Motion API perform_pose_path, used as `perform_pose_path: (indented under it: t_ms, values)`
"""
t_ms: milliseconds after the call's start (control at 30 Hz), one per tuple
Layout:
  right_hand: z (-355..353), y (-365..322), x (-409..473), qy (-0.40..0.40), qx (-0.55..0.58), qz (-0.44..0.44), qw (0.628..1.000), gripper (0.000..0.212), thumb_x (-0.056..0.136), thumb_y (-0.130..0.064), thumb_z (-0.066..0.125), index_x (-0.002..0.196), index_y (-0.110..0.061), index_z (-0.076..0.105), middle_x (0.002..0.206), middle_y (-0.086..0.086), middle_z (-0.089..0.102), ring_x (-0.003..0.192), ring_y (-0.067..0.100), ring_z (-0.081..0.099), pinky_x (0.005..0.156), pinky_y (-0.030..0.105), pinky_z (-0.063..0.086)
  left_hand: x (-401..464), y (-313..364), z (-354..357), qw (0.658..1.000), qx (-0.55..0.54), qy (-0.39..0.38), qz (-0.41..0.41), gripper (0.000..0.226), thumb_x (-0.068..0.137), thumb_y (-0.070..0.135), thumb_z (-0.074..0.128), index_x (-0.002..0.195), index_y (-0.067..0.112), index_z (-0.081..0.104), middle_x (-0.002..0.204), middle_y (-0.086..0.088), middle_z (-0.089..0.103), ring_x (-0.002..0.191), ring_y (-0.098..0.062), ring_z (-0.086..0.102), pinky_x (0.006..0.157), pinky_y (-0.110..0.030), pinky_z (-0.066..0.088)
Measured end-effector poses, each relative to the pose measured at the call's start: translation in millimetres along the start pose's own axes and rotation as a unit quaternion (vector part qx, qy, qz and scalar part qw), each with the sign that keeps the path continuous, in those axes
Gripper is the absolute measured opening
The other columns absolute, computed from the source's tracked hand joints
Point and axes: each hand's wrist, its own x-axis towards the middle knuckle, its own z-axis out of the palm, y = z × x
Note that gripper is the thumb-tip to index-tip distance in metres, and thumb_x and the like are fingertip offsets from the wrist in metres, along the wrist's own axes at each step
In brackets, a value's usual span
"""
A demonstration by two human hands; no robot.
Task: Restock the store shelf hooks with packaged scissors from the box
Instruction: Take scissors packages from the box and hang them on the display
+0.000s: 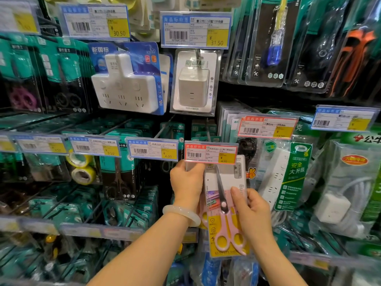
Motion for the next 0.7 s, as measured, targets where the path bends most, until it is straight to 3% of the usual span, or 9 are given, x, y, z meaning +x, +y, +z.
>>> perform_pose_path:
  t_ms: [100, 200, 333, 467, 600, 700]
  values:
    - [-0.3, 3.3, -0.4, -0.004, 0.004, 0.002, 1.000, 0.028, 0.088, -0.031, 0.058, 0.074, -0.007, 0.057, 0.073, 0.027, 0.062, 0.061, 0.029, 0.054, 0.058, 0.041, 0.046, 0.8, -1.9, -1.4, 1.000, 0.006, -0.002, -0.002, 0.010, 0.077, 0.012, 0.070, 0.075, 0.021, 0.067, 0.084, -0.005, 0.072, 0.083, -0.025, 0.068, 0.081, -0.045, 0.056]
    - [-1.2, 6.6, -1.7, -0.004, 0.000, -0.002, 1.000, 0.022, 0.088, -0.029, 0.058, 0.075, -0.012, 0.060, 0.071, 0.017, 0.066, 0.064, 0.031, 0.060, 0.060, 0.038, 0.049, 0.9, -6.6, -2.5, 1.000, -0.004, -0.011, -0.015, 0.008, 0.076, 0.013, 0.070, 0.076, 0.021, 0.068, 0.085, -0.008, 0.073, 0.085, -0.030, 0.069, 0.081, -0.050, 0.055]
    - [-3.0, 8.7, -1.9, -0.007, 0.008, 0.002, 1.000, 0.020, 0.089, -0.027, 0.057, 0.078, -0.011, 0.061, 0.074, 0.015, 0.068, 0.067, 0.032, 0.062, 0.059, 0.036, 0.049, 3.2, -7.9, -1.5, 1.000, -0.007, -0.011, -0.022, 0.015, 0.079, 0.006, 0.066, 0.077, 0.020, 0.066, 0.082, -0.009, 0.072, 0.081, -0.031, 0.068, 0.071, -0.040, 0.053]
    - [-4.4, 11.5, -1.6, -0.009, 0.009, 0.015, 1.000, 0.023, 0.088, -0.030, 0.058, 0.077, -0.010, 0.060, 0.072, 0.017, 0.066, 0.063, 0.030, 0.058, 0.057, 0.035, 0.046, 1.6, -2.5, 0.2, 0.999, -0.009, -0.006, -0.037, 0.016, 0.082, 0.006, 0.066, 0.087, 0.019, 0.058, 0.076, 0.000, 0.065, 0.067, -0.014, 0.062, 0.057, -0.025, 0.047]
    - [-4.8, 13.1, -2.7, -0.008, 0.001, 0.017, 1.000, 0.023, 0.088, -0.031, 0.058, 0.076, -0.011, 0.060, 0.071, 0.015, 0.066, 0.064, 0.034, 0.060, 0.057, 0.038, 0.047, 0.5, -2.2, 0.9, 0.999, 0.011, 0.039, 0.030, 0.041, 0.075, 0.014, 0.075, 0.101, 0.019, 0.044, 0.084, 0.007, 0.059, 0.078, -0.010, 0.060, 0.068, -0.024, 0.045]
    - [-4.7, 12.9, -5.3, -0.007, 0.000, 0.017, 1.000, 0.022, 0.089, -0.028, 0.057, 0.076, -0.011, 0.059, 0.073, 0.017, 0.067, 0.068, 0.037, 0.063, 0.059, 0.041, 0.051, -3.2, 1.5, 2.2, 0.996, -0.009, 0.037, 0.086, 0.042, 0.074, 0.006, 0.075, 0.098, 0.017, 0.042, 0.090, 0.002, 0.059, 0.077, 0.002, 0.062, 0.069, -0.016, 0.047]
